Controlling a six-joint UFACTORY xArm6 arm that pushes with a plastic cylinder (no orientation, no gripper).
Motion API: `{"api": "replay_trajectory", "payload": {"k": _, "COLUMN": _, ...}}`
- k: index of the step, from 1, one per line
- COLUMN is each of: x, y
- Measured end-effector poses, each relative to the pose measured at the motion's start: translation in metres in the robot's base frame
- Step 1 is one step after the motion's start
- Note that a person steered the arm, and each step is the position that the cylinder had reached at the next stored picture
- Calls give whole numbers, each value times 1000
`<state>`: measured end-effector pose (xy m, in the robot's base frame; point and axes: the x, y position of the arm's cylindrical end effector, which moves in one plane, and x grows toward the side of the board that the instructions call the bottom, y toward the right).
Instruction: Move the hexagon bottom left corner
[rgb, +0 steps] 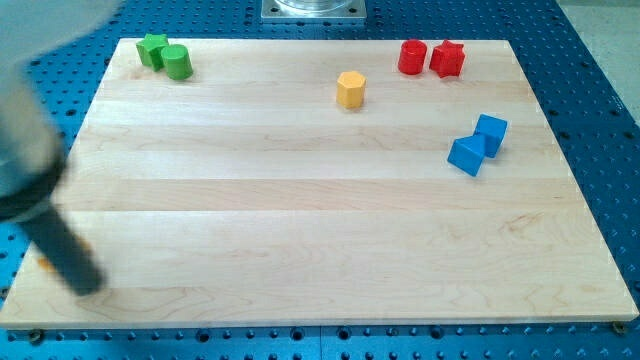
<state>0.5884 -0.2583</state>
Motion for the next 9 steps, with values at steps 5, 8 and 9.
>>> {"api": "replay_trajectory", "payload": {"k": 5, "x": -245, "y": 418}}
{"api": "replay_trajectory", "payload": {"k": 8, "x": -237, "y": 208}}
{"api": "replay_trajectory", "payload": {"k": 9, "x": -180, "y": 200}}
